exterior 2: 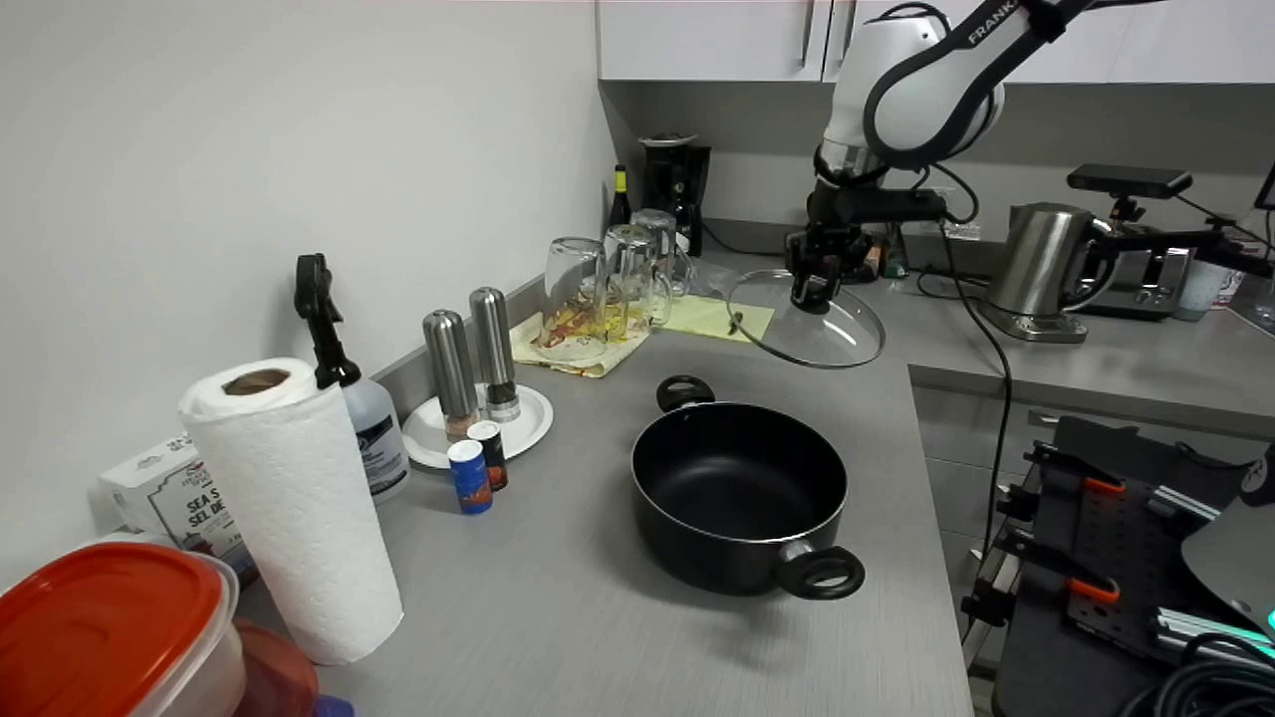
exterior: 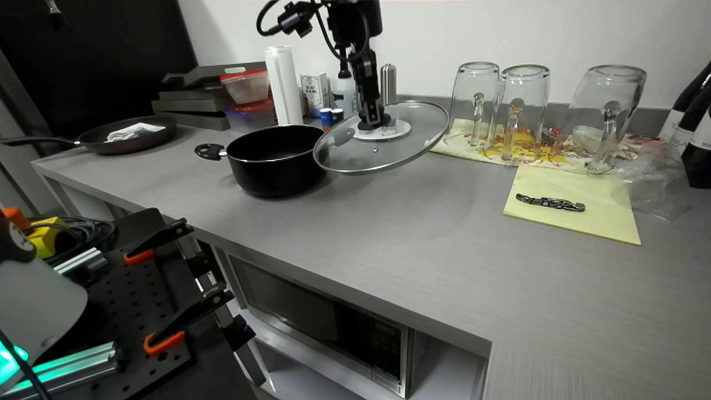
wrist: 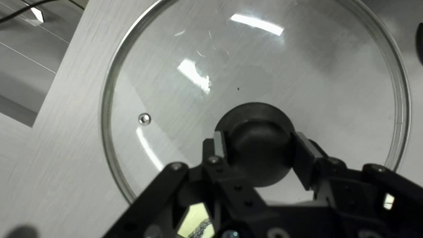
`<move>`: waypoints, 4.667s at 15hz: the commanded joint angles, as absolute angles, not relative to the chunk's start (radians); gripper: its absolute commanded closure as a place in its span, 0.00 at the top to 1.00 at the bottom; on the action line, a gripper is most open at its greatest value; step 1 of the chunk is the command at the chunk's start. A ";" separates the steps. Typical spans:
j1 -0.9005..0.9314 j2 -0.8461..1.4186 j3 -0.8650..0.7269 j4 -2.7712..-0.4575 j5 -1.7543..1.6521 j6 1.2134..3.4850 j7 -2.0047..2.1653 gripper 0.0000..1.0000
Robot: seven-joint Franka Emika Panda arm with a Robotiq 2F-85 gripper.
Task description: Remove the lid from the table and place it on the pot
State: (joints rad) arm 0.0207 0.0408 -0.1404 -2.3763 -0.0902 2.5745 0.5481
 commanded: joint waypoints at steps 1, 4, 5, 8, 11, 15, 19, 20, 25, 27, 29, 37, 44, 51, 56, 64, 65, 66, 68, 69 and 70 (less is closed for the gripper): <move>0.024 -0.033 -0.074 -2.338 -0.108 2.478 0.539 0.25; 0.033 -0.042 -0.019 -2.296 -0.092 2.407 0.498 0.25; 0.037 -0.044 -0.004 -2.285 -0.088 2.390 0.483 0.25; 0.055 -0.041 0.035 -2.265 -0.087 2.350 0.431 0.25; 0.071 -0.033 0.062 -2.263 -0.085 2.337 0.366 0.25; 0.089 -0.020 0.088 -2.271 -0.083 2.331 0.270 0.25; 0.110 -0.006 0.111 -2.284 -0.075 2.332 0.184 0.25; 0.117 -0.001 0.117 -2.287 -0.078 2.333 0.172 0.25; 0.148 0.023 0.149 -2.301 -0.094 2.338 0.147 0.25; 0.161 0.041 0.158 -2.295 -0.104 2.337 0.153 0.25; 0.171 0.062 0.164 -2.288 -0.108 2.339 0.157 0.25; 0.198 0.152 0.171 -2.256 -0.114 2.387 0.162 0.25; 0.232 0.207 0.169 -2.219 -0.156 2.383 0.181 0.25; 0.272 0.246 0.163 -2.183 -0.228 2.375 0.216 0.25; 0.290 0.258 0.161 -2.173 -0.265 2.370 0.238 0.25; 0.300 0.255 0.160 -2.183 -0.281 2.364 0.249 0.25; 0.301 0.253 0.160 -2.184 -0.281 2.362 0.251 0.25; 0.302 0.250 0.160 -2.186 -0.282 2.359 0.252 0.25; 0.303 0.243 0.160 -2.194 -0.285 2.355 0.256 0.25; 0.302 0.239 0.161 -2.198 -0.283 2.355 0.255 0.25; 0.303 0.236 0.162 -2.202 -0.284 2.354 0.256 0.25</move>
State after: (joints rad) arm 0.2853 0.2642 0.1684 -2.1981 -0.2545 2.3801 0.2196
